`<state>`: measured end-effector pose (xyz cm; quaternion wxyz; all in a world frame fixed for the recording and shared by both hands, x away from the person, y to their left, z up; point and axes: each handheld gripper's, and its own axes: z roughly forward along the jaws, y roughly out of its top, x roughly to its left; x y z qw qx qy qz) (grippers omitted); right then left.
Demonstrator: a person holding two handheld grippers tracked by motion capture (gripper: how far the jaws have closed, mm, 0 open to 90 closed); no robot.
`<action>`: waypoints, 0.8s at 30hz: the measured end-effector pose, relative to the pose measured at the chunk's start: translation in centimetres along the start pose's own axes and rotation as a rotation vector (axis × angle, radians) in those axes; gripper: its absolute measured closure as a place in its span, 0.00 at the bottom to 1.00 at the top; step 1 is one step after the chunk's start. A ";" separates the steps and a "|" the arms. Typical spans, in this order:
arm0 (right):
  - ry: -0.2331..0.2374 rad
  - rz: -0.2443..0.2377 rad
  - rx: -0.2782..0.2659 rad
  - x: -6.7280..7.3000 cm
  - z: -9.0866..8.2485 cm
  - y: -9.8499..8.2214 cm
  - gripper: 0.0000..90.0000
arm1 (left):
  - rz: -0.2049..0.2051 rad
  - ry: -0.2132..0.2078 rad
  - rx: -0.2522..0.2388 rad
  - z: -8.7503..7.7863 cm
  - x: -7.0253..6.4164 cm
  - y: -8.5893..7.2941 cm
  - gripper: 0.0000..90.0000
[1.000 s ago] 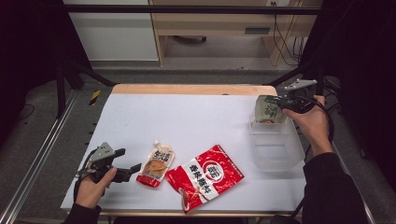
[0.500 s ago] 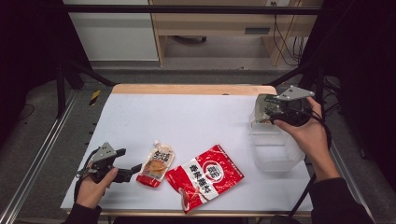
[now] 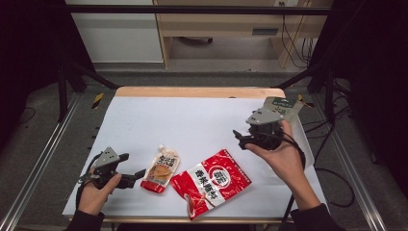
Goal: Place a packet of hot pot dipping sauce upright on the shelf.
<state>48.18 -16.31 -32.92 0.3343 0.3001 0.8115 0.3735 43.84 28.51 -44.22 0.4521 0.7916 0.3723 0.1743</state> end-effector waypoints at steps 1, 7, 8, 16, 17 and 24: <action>0.011 0.001 0.000 0.5 0.3 0.2 0.17 | 0.003 -0.001 0.004 0.0 0.0 0.0 0.08; 0.069 0.008 0.005 3.0 2.0 1.0 0.17 | 0.015 0.003 0.017 -0.2 -0.1 0.0 0.08; 0.083 0.007 0.011 3.9 2.8 1.3 0.17 | 0.019 0.004 0.020 -0.2 -0.1 0.0 0.08; 0.159 0.018 0.038 7.1 5.4 2.5 0.24 | 0.034 0.004 0.045 -0.3 -0.2 0.0 0.09; 0.159 0.018 0.038 7.1 5.4 2.5 0.24 | 0.034 0.004 0.045 -0.3 -0.2 0.0 0.09; 0.228 -0.003 0.064 9.8 7.4 3.7 0.26 | 0.057 0.002 0.056 -0.5 -0.3 0.0 0.09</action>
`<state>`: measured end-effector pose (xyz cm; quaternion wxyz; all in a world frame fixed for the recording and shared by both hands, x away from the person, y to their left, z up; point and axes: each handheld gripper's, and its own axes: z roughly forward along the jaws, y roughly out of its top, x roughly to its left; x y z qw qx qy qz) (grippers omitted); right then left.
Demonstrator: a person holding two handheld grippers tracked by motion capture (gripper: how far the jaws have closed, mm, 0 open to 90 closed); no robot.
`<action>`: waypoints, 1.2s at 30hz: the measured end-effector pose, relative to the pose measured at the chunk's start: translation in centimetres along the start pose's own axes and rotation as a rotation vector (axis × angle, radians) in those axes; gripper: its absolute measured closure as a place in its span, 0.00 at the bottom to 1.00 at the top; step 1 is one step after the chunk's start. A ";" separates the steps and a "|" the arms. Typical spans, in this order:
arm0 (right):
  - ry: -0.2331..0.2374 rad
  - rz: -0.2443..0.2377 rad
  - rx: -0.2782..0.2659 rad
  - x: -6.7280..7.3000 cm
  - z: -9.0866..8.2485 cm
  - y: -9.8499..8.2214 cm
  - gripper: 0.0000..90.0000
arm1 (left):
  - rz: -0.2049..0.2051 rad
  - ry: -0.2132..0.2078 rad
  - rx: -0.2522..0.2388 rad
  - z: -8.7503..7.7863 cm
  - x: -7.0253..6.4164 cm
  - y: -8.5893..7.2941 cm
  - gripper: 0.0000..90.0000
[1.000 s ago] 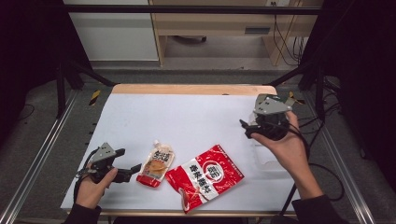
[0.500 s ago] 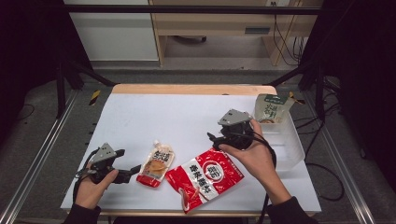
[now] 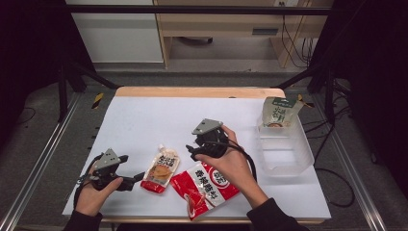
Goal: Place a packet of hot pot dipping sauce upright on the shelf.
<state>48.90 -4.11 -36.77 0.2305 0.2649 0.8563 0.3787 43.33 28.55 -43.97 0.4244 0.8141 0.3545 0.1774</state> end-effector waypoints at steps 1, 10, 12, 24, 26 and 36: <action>0.007 0.003 0.005 0.2 0.3 0.2 0.27 | 0.004 0.002 0.001 0.0 0.0 0.0 0.09; 0.066 -0.006 0.044 1.3 3.5 1.1 0.41 | 0.027 0.033 0.033 -0.3 0.0 -0.4 0.14; 0.069 -0.010 0.049 1.4 3.9 1.1 0.43 | 0.029 0.048 0.040 -0.5 -0.1 -0.5 0.15; 0.165 0.034 0.139 2.6 9.4 0.3 0.56 | 0.024 0.101 0.046 -0.6 -0.1 -0.6 0.18; 0.170 0.038 0.144 2.9 9.8 0.2 0.56 | 0.027 0.101 0.049 -0.5 -0.1 -0.5 0.18; 0.198 0.086 0.208 3.8 11.6 -0.9 0.55 | 0.034 0.096 0.057 -0.4 -0.2 -0.5 0.18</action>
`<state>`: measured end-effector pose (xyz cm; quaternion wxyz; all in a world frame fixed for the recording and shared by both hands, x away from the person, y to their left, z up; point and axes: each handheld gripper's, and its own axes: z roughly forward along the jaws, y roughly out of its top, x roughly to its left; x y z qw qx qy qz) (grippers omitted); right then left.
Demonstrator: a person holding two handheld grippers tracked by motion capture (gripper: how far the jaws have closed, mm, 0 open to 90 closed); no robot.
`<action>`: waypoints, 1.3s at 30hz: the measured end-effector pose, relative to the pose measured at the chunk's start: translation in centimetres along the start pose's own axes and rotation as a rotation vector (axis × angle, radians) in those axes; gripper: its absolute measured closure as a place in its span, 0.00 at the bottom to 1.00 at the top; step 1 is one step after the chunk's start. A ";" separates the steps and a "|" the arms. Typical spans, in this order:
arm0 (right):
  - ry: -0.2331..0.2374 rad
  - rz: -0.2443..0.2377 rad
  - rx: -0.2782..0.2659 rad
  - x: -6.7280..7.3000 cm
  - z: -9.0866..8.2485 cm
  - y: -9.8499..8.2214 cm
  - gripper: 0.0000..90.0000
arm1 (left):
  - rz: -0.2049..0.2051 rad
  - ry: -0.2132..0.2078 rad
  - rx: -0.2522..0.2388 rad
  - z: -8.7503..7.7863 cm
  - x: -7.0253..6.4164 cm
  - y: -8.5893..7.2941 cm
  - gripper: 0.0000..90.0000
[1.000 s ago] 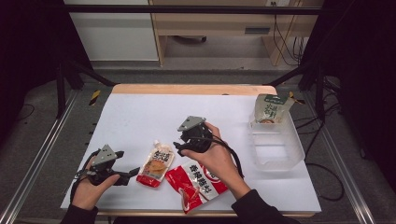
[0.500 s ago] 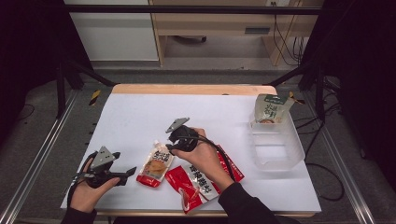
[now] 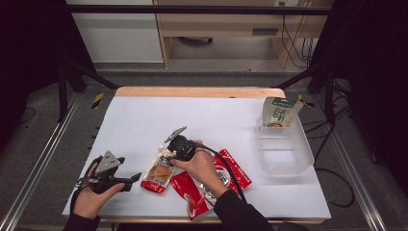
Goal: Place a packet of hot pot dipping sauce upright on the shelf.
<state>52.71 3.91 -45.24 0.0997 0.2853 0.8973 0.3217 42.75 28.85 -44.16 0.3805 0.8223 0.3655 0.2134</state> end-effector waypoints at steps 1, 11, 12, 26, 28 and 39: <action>0.000 0.000 0.000 0.0 0.0 0.0 0.55 | 0.000 0.000 0.000 0.0 0.0 0.0 0.18; 0.000 0.040 0.008 -0.1 0.5 -1.0 0.54 | 0.000 -0.004 0.000 0.0 0.0 0.0 0.18; 0.004 0.059 0.008 -0.1 0.4 -1.2 0.53 | -0.002 -0.004 0.001 0.0 0.0 0.0 0.18; 0.005 0.057 0.025 0.1 0.5 -1.6 0.66 | 0.007 -0.010 0.005 0.1 -0.1 0.0 0.18; -0.007 0.051 0.030 0.3 0.4 -1.6 0.73 | 0.007 -0.010 0.005 0.1 -0.2 0.0 0.18; -0.013 0.000 0.000 1.0 0.1 -1.1 0.97 | 0.006 -0.012 0.003 0.1 -0.1 0.1 0.18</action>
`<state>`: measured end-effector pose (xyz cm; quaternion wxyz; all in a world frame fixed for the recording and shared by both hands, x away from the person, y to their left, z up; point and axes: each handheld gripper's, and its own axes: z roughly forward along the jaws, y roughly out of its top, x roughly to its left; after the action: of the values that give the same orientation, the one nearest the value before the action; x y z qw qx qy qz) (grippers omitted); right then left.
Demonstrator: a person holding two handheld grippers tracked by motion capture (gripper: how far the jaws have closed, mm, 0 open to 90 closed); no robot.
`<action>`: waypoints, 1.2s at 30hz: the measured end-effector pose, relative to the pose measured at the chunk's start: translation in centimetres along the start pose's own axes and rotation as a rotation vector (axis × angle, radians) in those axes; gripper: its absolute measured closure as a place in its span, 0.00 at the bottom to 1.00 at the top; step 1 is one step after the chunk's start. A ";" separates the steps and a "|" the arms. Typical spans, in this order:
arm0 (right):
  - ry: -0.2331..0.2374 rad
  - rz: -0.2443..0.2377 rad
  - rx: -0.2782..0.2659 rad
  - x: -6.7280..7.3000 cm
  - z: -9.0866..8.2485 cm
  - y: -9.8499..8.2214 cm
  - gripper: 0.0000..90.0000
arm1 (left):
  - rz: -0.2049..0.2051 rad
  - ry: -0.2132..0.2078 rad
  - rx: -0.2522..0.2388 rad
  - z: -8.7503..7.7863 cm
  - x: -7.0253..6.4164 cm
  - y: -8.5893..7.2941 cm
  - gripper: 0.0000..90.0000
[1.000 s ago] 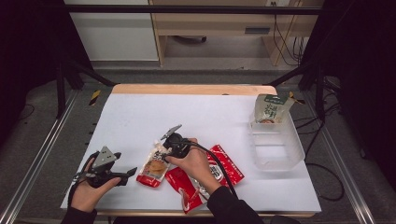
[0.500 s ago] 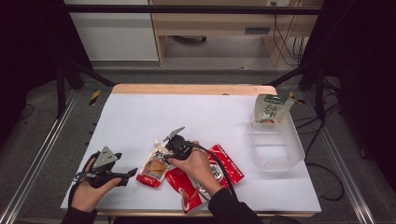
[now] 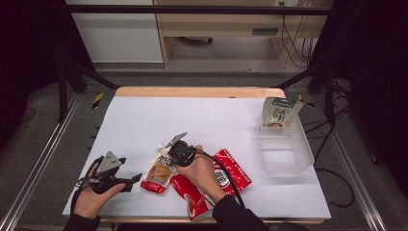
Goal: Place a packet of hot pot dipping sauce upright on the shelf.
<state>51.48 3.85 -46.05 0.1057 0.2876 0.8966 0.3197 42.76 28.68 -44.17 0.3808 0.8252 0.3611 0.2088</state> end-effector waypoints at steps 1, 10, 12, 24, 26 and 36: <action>-0.002 -0.010 -0.012 0.1 -0.1 0.2 0.97 | -0.002 0.000 -0.001 0.0 0.0 0.0 0.18; -0.013 -0.084 -0.101 0.5 -2.4 2.2 0.99 | -0.003 0.003 -0.010 -0.1 0.1 0.1 0.18; -0.008 -0.089 -0.124 0.5 -2.9 2.7 0.99 | -0.002 0.002 -0.015 -0.2 0.1 0.1 0.18; 0.018 -0.154 -0.226 1.5 -6.0 5.4 1.00 | -0.006 -0.001 -0.027 -0.3 0.1 0.2 0.18; 0.018 -0.167 -0.236 1.5 -6.2 5.8 1.00 | -0.006 -0.001 -0.028 -0.3 0.1 0.2 0.18; 0.012 -0.158 -0.286 0.4 -8.2 6.7 1.00 | -0.004 -0.005 -0.032 -0.3 0.1 0.2 0.18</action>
<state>51.14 4.14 -35.47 0.1649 0.1965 0.8624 0.4364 42.72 28.79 -43.82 0.3955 0.8187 0.3584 0.2117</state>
